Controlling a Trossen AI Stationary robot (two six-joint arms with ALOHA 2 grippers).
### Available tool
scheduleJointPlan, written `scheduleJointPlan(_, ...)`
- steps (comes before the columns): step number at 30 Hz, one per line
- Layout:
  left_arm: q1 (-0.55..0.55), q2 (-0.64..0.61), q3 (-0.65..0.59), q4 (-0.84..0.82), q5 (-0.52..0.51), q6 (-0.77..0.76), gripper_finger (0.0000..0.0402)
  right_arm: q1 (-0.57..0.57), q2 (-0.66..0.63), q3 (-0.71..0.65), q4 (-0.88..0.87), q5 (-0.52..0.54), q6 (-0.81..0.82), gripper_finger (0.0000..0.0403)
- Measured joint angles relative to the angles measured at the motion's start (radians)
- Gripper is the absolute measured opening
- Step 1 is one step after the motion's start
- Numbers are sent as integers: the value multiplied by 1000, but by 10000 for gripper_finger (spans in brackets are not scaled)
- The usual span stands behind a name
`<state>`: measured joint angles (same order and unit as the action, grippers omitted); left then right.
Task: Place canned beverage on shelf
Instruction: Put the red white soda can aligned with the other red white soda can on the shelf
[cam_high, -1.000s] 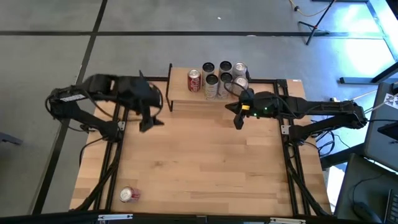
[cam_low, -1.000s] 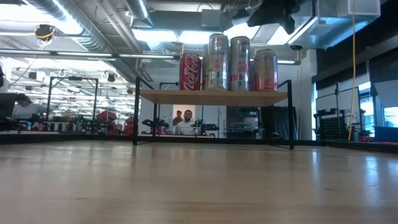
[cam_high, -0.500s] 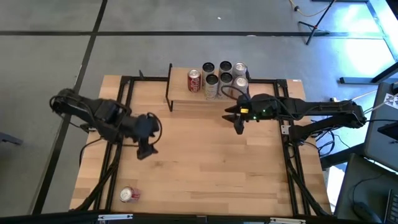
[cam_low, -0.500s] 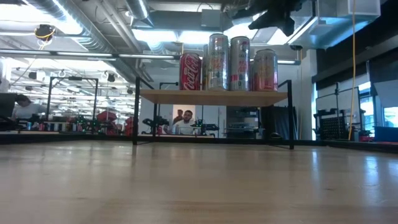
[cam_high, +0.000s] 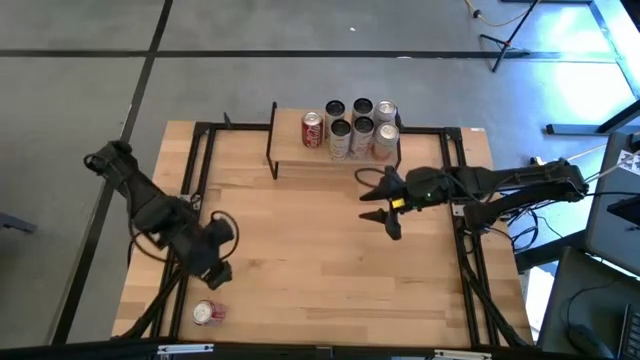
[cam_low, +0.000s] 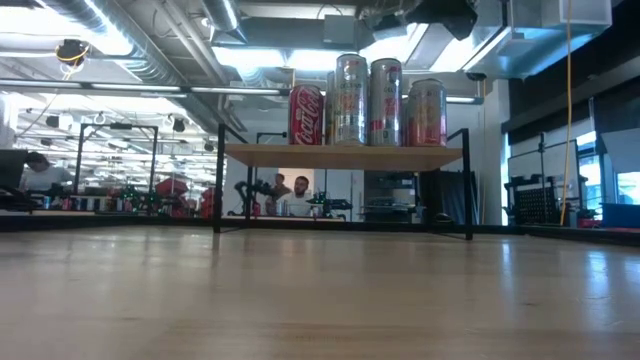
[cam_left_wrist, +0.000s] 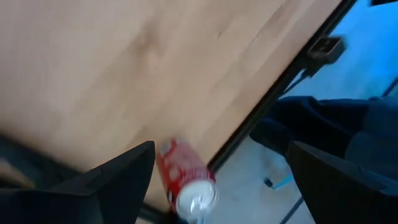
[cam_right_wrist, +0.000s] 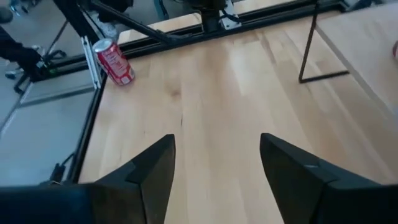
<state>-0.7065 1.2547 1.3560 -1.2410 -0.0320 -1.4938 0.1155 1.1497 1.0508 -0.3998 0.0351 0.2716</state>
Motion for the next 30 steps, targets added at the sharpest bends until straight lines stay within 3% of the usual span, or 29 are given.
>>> scheduleJointPlan(9, -198, 87, 0, -4, -9, -297, 354, 43, 9, 0, -3, 24, -16, 227)
scheduleJointPlan(27, -248, 165, 0, 3, 26, -405, 354, 42, 9, 0, -22, -2, -14, 227)
scheduleJointPlan(30, -262, 175, 1, 35, 82, -402, 354, 42, 9, 0, -22, -2, -14, 227)
